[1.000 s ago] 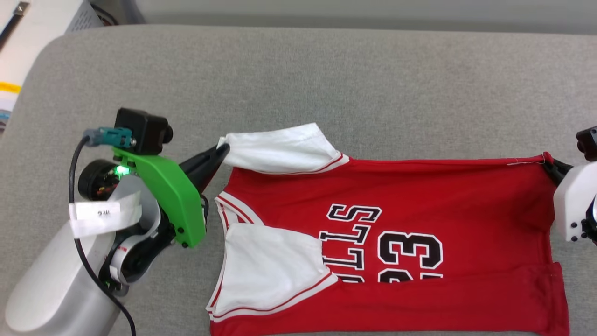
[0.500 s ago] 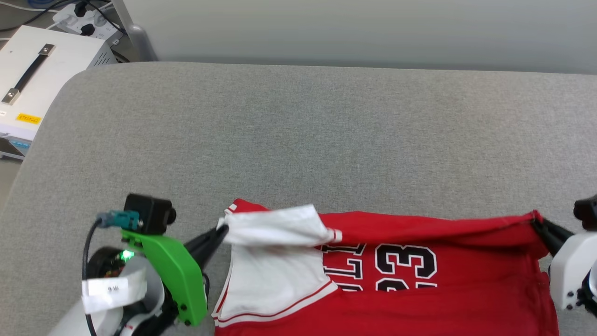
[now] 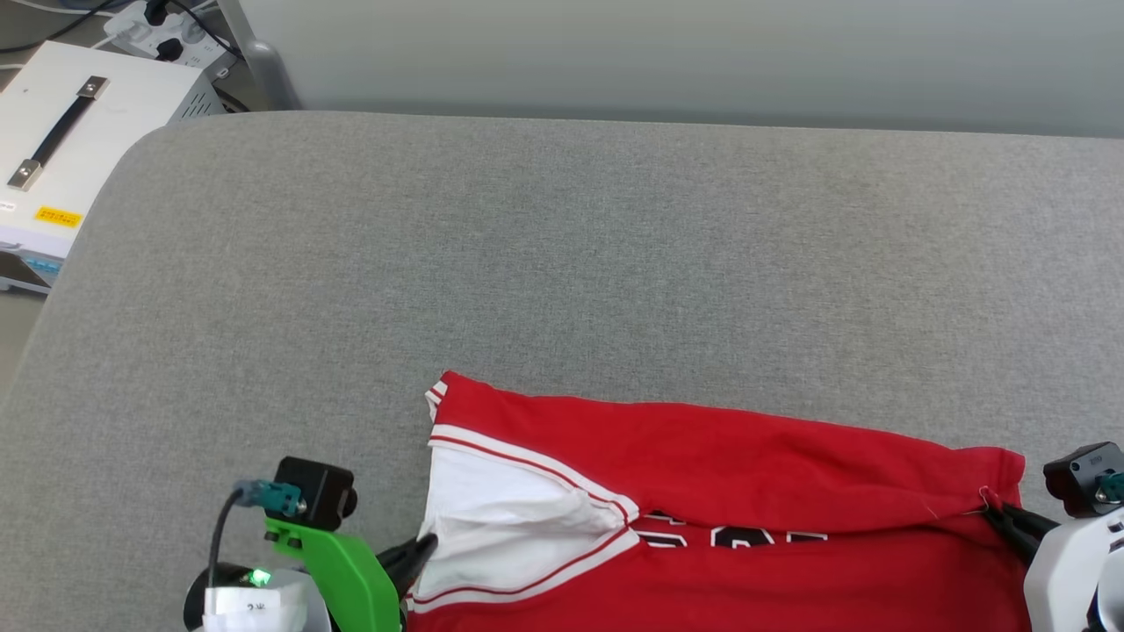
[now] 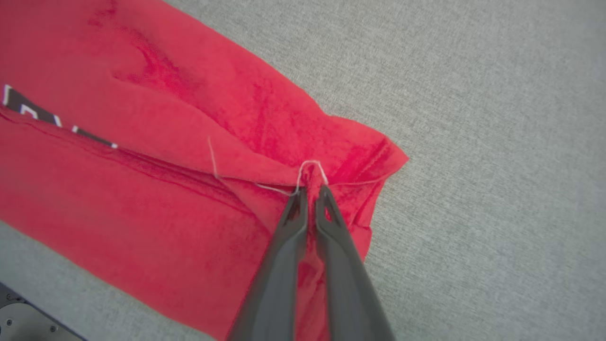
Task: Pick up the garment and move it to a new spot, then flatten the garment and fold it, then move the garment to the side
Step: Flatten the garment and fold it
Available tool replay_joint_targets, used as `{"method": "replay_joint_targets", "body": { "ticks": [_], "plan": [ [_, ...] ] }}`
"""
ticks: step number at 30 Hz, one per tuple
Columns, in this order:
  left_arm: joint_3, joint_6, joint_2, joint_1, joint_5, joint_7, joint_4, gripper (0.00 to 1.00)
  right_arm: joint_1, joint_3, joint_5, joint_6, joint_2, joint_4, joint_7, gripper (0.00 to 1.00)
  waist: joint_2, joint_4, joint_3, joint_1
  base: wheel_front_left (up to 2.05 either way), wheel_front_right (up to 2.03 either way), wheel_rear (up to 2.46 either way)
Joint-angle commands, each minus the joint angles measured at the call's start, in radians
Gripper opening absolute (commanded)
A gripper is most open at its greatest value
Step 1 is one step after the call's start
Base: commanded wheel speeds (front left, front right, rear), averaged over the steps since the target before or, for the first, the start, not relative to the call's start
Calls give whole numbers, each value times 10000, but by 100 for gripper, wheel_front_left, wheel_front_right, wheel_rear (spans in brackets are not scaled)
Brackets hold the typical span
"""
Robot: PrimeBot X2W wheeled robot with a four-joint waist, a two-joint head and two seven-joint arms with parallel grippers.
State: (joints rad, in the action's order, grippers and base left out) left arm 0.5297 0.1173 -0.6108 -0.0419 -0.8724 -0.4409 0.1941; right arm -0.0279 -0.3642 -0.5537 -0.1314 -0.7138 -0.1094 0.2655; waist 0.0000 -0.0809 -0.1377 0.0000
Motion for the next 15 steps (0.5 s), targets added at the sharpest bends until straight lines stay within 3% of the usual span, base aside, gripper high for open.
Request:
{"method": "replay_joint_targets", "body": {
  "ticks": [1, 7, 8, 9, 10, 15],
  "plan": [
    [72, -97, 37, 70, -23, -37, -124, 0, 38, -115, -72, 7, -85, -15, 72, 0, 0, -11, -23, 0, 0, 0, 0],
    [445, -399, 96, -110, 106, -209, -771, 0, -107, -680, -110, 7, -449, -163, 247, 1, 0, -18, -60, 0, 0, 0, 0],
    [518, -449, 96, -137, 150, -239, -876, 11, -124, -765, -117, 7, -492, -212, 260, 25, 0, -19, -57, 0, 0, 0, 0],
    [566, -479, 108, -153, 174, -250, -957, 50, -142, -811, -129, 7, -512, -252, 251, 70, 0, -20, -54, 0, 0, 0, 0],
    [616, -501, 141, -157, 172, -272, -1062, 100, -159, -831, -170, 7, -505, -333, 261, 100, 0, -19, -45, 0, 0, 0, 0],
    [661, -598, 328, -108, 31, -149, -1375, 100, -237, -1056, -214, 7, -524, -457, 207, 100, 0, 4, 98, 0, 0, 0, 0]
  ]
}}
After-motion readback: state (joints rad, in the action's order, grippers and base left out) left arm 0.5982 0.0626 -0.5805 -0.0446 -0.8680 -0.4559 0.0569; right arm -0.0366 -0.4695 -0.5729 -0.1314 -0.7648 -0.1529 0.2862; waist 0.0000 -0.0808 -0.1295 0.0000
